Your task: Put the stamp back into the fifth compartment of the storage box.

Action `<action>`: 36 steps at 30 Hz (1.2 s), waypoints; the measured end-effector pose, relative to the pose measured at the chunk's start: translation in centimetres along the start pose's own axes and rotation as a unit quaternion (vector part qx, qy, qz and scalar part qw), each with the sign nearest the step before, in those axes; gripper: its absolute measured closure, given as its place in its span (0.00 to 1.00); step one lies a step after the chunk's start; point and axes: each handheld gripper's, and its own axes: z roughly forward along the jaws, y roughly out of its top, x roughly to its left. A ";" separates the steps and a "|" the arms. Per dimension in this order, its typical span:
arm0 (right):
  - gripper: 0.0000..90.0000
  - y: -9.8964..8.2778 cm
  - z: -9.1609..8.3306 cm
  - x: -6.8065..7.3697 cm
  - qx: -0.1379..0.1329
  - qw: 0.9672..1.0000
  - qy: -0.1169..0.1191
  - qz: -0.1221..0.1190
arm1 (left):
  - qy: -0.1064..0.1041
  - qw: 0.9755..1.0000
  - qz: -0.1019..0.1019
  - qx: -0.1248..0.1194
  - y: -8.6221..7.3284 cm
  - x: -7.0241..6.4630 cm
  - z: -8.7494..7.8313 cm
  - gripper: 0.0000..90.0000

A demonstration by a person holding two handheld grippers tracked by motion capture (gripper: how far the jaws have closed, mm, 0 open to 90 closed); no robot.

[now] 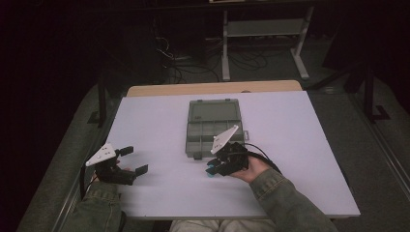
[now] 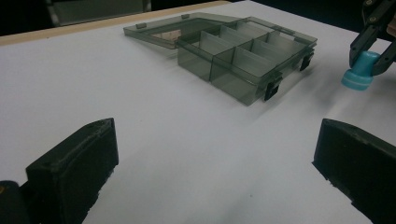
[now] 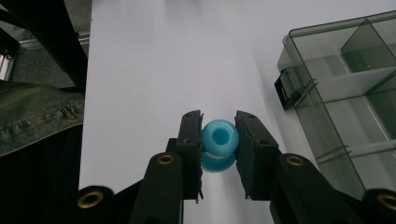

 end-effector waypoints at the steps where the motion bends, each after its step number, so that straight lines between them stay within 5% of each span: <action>1: 0.79 0.1 0.0 0.0 0.000 1.000 0.000 -0.001 | 0.000 1.000 0.000 0.000 0.0 0.0 0.0 0.00; 36: 0.79 2.9 -0.3 -1.2 -0.008 1.000 -0.002 -0.012 | -0.001 1.000 0.002 -0.001 0.0 0.0 0.0 0.00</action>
